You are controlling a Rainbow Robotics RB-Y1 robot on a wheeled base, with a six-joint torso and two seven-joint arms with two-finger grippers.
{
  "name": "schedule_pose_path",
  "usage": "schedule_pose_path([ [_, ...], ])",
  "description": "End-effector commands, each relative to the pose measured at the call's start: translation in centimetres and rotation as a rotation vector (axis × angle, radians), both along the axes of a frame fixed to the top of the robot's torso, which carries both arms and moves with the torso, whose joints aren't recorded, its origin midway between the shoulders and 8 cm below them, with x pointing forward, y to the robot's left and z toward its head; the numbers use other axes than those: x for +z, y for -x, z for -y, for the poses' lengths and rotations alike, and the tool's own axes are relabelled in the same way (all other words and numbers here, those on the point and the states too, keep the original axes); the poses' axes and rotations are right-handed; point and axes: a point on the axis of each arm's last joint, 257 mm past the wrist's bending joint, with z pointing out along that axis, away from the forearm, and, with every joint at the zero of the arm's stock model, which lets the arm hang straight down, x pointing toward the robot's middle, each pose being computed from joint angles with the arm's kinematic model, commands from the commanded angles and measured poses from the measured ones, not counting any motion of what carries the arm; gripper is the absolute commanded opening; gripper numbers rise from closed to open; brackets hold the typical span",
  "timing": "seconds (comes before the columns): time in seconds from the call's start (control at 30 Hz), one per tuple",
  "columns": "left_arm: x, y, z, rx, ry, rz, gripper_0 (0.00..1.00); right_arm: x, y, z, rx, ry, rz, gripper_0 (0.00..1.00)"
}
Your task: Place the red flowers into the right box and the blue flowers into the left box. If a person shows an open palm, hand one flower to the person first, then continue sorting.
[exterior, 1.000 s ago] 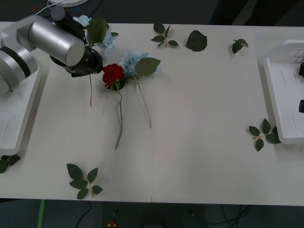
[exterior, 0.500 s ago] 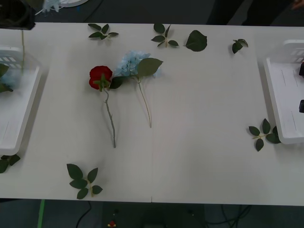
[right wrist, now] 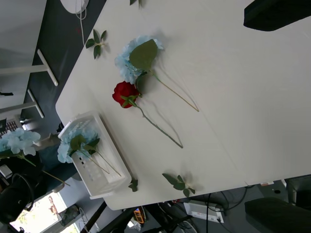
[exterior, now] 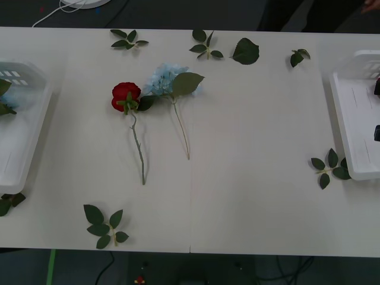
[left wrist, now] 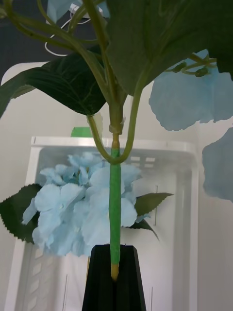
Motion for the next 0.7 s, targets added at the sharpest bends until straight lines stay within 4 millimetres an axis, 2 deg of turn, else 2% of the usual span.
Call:
schedule_pose_path([
  [0.03, 0.5, 2.5, -4.0, -0.058, -0.185, 0.024, 0.00, 0.6, 0.2, 0.4, 0.012, 0.041, 0.027, 1.00],
  [0.17, -2.3, 2.4, -6.0, -0.032, -0.270, 0.062, 0.00, 0.6, 0.2, 0.4, 0.012, 0.041, 0.027, 1.00],
  [0.27, -3.8, 2.2, -6.8, -0.022, -0.330, 0.088, 0.00, 0.6, 0.2, 0.4, 0.012, 0.041, 0.027, 1.00],
  [0.47, -7.9, 2.9, -6.8, -0.024, -0.338, 0.051, 0.00, 0.6, 0.2, 0.4, 0.012, 0.041, 0.027, 1.00],
  [0.6, -12.2, 3.1, -7.0, 0.014, -0.267, 0.040, 0.00, 0.6, 0.2, 0.4, 0.012, 0.041, 0.027, 1.00],
  [0.67, -13.2, 2.9, -6.9, 0.026, -0.261, 0.058, 0.00, 0.6, 0.2, 0.4, 0.012, 0.041, 0.027, 1.00],
  [0.7, -14.4, 2.7, -6.7, 0.034, -0.251, 0.066, 0.00, 0.6, 0.2, 0.4, 0.012, 0.041, 0.027, 1.00],
])
